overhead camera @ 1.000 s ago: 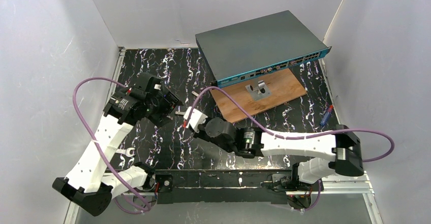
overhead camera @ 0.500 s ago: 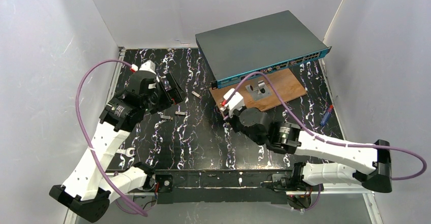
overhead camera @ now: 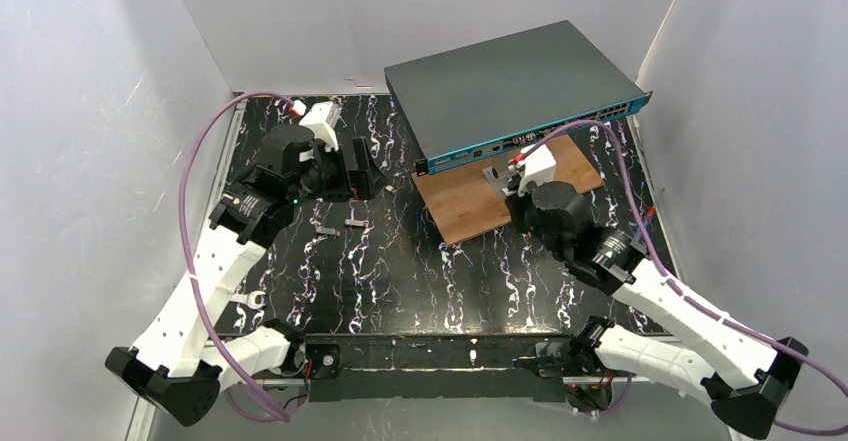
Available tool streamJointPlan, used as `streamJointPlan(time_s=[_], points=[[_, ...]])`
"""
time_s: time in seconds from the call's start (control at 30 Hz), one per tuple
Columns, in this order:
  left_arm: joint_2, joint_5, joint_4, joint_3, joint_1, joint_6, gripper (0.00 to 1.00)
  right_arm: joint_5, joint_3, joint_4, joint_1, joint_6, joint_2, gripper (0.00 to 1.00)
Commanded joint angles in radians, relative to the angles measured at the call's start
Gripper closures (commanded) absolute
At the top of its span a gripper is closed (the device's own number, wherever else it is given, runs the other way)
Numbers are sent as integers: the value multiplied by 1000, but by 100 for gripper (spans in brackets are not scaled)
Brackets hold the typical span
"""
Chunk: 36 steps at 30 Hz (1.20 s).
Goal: Insert the plug into the switch port
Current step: Pick up the plug from the center of the board.
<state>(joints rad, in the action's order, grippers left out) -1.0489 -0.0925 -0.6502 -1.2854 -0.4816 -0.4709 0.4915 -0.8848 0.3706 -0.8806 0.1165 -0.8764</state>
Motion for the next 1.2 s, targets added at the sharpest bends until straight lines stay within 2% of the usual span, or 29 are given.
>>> streamJointPlan(time_s=[0.0, 0.2, 0.37, 0.77, 1.17], points=[[-29, -134, 92, -18, 1, 130, 2, -9, 3, 31, 94, 39, 52, 99], [-87, -287, 169, -35, 1, 236, 2, 71, -9, 36, 140, 60, 122, 99], [-145, -386, 209, -69, 1, 304, 6, 33, -73, 26, 140, 12, 144, 99], [-237, -497, 250, -129, 0, 422, 26, -161, -181, -16, 140, -70, 130, 99], [-296, -579, 261, -155, -8, 466, 49, -251, -181, -92, 140, -57, 95, 99]])
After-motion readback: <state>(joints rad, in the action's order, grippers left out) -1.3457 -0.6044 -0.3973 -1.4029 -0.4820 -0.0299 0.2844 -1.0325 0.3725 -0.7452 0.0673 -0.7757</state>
